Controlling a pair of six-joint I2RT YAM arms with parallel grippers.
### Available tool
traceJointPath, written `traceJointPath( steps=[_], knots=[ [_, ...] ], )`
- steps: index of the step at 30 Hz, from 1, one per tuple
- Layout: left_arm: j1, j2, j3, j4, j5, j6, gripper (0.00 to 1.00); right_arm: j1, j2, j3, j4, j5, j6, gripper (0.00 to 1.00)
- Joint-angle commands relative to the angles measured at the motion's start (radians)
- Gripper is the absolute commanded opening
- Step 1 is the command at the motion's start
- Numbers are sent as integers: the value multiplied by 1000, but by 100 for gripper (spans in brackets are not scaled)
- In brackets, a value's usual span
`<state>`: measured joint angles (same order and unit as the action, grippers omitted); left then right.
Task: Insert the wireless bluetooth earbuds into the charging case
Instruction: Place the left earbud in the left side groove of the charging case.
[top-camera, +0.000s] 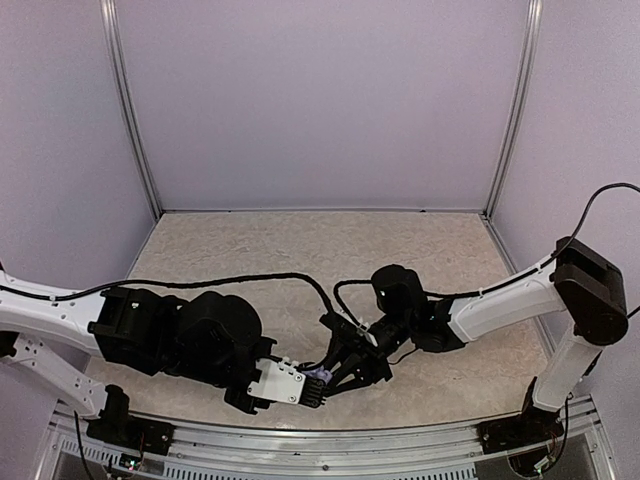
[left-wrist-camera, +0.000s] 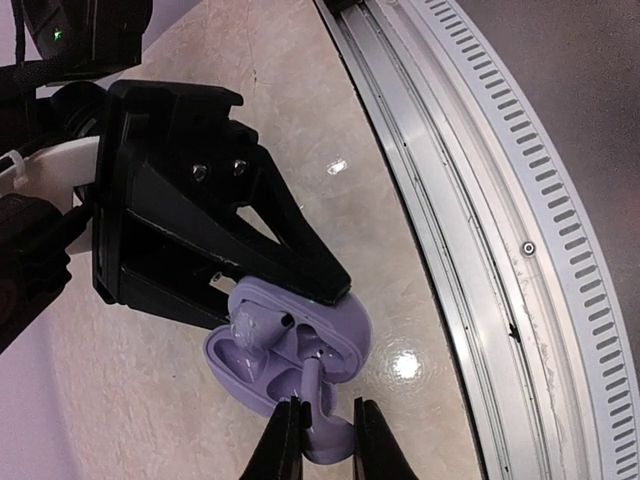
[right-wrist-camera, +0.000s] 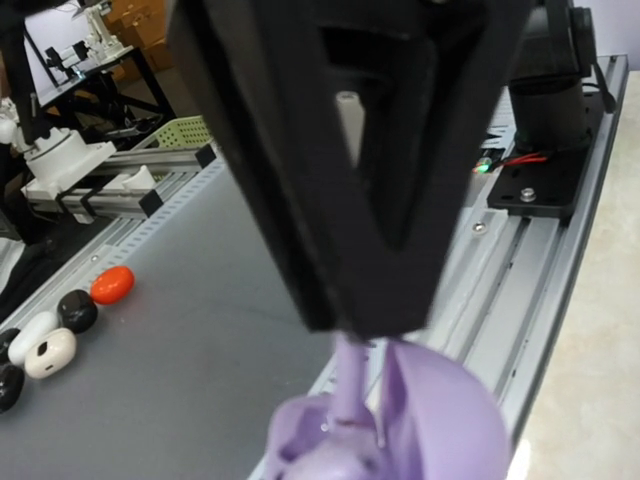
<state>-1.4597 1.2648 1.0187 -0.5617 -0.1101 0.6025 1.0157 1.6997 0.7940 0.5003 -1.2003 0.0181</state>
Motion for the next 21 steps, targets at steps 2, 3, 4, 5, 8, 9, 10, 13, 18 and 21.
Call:
traceJointPath(
  steps=[2, 3, 4, 5, 8, 9, 10, 13, 18, 21],
  knots=[
    [-14, 21, 44, 22, -8, 16, 10, 16, 20, 17, 64, -28, 33, 0],
    [-14, 23, 46, 22, -5, 17, 10, 17, 21, 18, 64, -27, 33, 0],
    [-14, 24, 46, 23, -5, 17, 10, 18, 21, 19, 64, -28, 33, 0],
    [-14, 26, 46, 24, -2, 18, 10, 18, 23, 20, 65, -28, 33, 0],
    [-16, 32, 46, 26, 2, 19, 10, 19, 23, 20, 68, -29, 35, 0],
    [-17, 33, 46, 27, 2, 19, 10, 21, 23, 20, 69, -28, 36, 0],
    [-18, 36, 47, 28, 2, 20, 11, 21, 23, 20, 70, -28, 37, 0],
    [-21, 41, 50, 27, 1, 22, 11, 22, 25, 21, 73, -29, 39, 0],
    [-25, 47, 56, 25, 9, 25, 11, 24, 26, 20, 77, -28, 41, 0],
    [-28, 54, 57, 26, 15, 29, 10, 24, 28, 21, 83, -30, 43, 0]
  ],
)
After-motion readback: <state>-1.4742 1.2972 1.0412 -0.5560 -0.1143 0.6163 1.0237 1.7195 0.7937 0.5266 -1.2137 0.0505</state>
